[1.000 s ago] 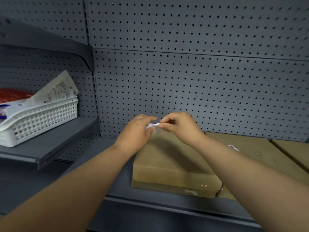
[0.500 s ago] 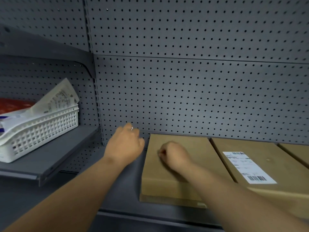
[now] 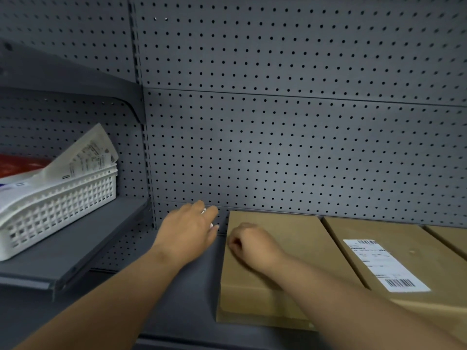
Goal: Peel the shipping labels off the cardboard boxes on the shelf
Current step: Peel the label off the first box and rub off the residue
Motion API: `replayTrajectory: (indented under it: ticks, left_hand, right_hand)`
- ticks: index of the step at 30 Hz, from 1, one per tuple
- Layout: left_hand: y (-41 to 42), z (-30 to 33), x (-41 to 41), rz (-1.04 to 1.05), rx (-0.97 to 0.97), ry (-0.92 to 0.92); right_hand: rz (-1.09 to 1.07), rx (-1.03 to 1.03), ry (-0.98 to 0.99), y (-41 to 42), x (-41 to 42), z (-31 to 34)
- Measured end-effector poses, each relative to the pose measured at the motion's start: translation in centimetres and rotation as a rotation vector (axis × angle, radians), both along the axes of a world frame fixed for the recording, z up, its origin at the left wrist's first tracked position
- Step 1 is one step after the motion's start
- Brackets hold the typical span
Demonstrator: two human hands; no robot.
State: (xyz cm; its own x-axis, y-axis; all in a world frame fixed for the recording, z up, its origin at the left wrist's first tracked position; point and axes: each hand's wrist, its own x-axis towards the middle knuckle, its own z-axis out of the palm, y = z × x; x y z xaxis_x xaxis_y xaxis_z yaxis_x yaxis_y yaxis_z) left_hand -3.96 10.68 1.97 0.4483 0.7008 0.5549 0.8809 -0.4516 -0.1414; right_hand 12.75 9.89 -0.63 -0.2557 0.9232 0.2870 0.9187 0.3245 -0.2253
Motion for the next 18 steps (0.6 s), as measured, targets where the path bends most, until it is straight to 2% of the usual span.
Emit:
replayTrajectory:
  ticks: [3, 9, 11, 15, 18]
  left_hand:
    - [0.4, -0.1, -0.1, -0.035, 0.045, -0.002]
    - [1.2, -0.7, 0.0, -0.044, 0.157, 0.003]
    - [1.4, -0.8, 0.2, -0.052, 0.205, 0.002]
    - [1.4, -1.0, 0.5, -0.046, 0.224, -0.053]
    - [1.5, -1.3, 0.1, -0.042, 0.214, -0.071]
  right_hand:
    - [0.119, -0.035, -0.062, -1.1, 0.7, 0.5]
    - [-0.129, -0.029, -0.077, 1.3, 4.1, 0.6]
    - [-0.118, -0.028, -0.060, 1.8, 2.7, 0.4]
    - [0.065, -0.124, -0.078, 1.0, 1.4, 0.7]
    - [-0.068, -0.155, -0.124, 1.8, 3.7, 1.3]
